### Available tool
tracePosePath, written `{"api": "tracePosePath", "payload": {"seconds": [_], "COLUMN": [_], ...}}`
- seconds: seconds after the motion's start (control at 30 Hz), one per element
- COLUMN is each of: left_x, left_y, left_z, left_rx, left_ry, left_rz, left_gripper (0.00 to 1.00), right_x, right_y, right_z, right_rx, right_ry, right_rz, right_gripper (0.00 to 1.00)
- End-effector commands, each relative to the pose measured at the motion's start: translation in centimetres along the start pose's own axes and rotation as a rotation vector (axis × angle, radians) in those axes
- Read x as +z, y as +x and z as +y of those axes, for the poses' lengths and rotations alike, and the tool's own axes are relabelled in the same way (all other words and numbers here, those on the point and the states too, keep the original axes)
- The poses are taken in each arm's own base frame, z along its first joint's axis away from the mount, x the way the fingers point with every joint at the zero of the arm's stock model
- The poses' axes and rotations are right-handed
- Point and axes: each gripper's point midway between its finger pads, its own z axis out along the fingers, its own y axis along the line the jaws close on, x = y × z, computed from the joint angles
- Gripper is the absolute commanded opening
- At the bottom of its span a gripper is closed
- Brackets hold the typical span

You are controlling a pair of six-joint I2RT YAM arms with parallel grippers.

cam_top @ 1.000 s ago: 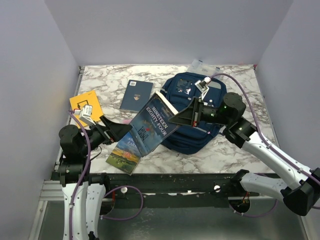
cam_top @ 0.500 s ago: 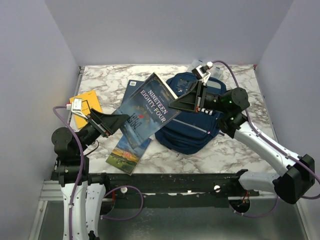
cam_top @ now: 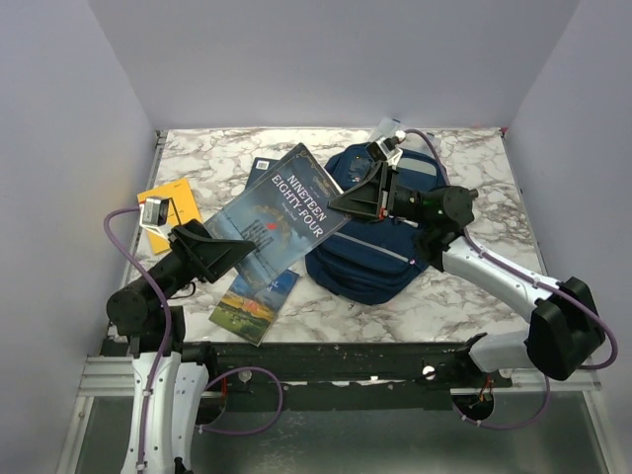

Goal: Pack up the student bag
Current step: Pick up the book from the center of the board.

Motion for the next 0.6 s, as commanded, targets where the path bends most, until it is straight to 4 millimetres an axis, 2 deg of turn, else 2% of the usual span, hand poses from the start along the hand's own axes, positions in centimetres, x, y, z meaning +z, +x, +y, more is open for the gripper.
{"api": "tracePosePath", "payload": {"seconds": [0.0,0.1,0.23,0.33,0.4,0.47,0.5,0.57], "left_x": [0.0,0.2,0.4,0.5,0.6,0.6,0.5,0.3], "left_y": [0.5,0.6,0.2,0.2,0.2,0.4,0.4,0.4], "left_z": [-0.1,0.1,0.6,1.4,2.7,4.9,6.2,8.7], "left_rx": [-0.024,-0.018,0.002,0.015,0.03,0.039,0.054,0.052], "left_ry": [0.044,0.049,0.045,0.029,0.007,-0.047,-0.079,-0.161], "left_rz": [0.001,0.004,-0.01,0.0,0.004,0.011,0.013,0.009], "left_gripper": [0.61,0.57,0.39,0.2,0.09,0.06,0.04,0.0], "right_x": [-0.1,0.0,-0.3,-0.8,-1.6,-3.1,-4.3,-6.7], "right_y": [-2.3,-2.9,-2.9,-2.1,-1.4,-0.7,-0.4,-0.4], "right_z": [1.8,0.5,-1.2,-3.8,-6.4,-9.5,-11.6,-14.2], "right_rx": [-0.062,-0.063,-0.062,-0.064,-0.075,-0.101,-0.097,-0.179], "right_ry": [-0.097,-0.069,-0.031,0.054,0.155,0.299,0.404,0.596], "right_rz": [-0.149,-0.18,-0.189,-0.167,-0.147,-0.135,-0.128,-0.138], "right_gripper": [0.01,0.01,0.01,0.02,0.19,0.39,0.44,0.59]}}
